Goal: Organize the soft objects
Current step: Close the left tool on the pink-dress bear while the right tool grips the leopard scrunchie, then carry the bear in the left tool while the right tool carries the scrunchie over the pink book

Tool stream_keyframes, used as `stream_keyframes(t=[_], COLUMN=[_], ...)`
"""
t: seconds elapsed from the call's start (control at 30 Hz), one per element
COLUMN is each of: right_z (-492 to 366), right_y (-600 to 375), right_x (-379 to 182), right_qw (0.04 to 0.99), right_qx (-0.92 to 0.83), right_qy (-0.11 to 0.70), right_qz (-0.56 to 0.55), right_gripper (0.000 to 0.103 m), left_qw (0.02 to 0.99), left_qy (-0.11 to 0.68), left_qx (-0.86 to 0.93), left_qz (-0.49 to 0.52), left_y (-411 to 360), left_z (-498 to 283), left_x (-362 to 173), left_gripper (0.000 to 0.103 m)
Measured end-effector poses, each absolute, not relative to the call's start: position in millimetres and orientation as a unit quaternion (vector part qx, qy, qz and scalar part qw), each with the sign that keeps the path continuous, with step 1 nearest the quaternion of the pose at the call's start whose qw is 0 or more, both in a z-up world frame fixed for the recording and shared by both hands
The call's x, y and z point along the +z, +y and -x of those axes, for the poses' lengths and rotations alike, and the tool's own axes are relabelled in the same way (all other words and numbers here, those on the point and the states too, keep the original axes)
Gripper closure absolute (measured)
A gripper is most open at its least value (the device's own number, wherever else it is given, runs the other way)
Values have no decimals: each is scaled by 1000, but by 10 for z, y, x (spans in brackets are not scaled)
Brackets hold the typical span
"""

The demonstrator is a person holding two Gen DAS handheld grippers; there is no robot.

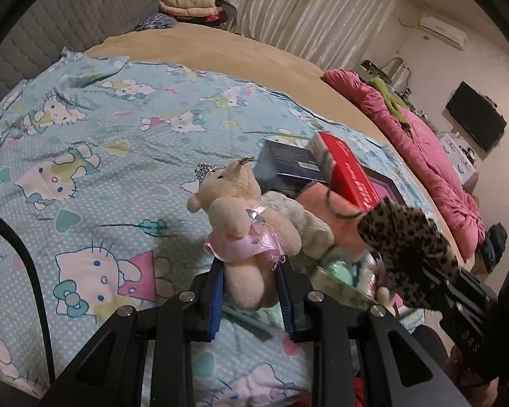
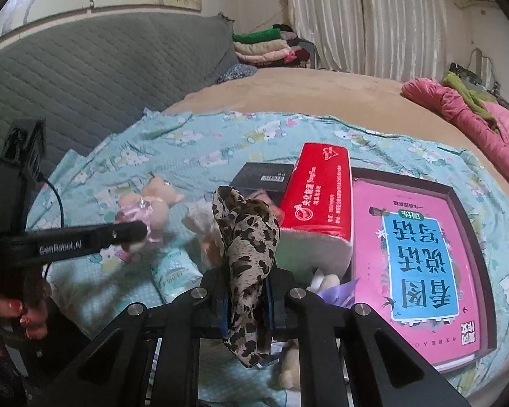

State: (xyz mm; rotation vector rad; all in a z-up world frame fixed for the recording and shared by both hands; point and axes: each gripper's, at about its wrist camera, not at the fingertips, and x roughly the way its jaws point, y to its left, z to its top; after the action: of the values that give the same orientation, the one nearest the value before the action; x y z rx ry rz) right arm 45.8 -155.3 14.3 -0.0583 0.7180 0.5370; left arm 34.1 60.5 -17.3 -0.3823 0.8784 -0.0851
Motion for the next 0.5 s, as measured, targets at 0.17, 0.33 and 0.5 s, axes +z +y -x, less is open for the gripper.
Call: stream_keyframes(t=[0.17, 0.33, 0.5], right_z=[-406, -364, -349], right_y=[-1683, -1848, -1999], right_x=[242, 332, 403], right_qw=[907, 913, 918], right_qx=[255, 249, 239], right_qy=[334, 324, 315], right_qz=[12, -7, -26], right_gripper=[88, 88, 88], left_qw=[893, 899, 902], left_qy=[415, 409, 407], left_qx=[-47, -51, -57], left_qz=[164, 150, 129], left_y=[426, 264, 74], left_z=[-263, -204, -162], left_x=[-47, 108, 226], left_gripper=[75, 75, 75])
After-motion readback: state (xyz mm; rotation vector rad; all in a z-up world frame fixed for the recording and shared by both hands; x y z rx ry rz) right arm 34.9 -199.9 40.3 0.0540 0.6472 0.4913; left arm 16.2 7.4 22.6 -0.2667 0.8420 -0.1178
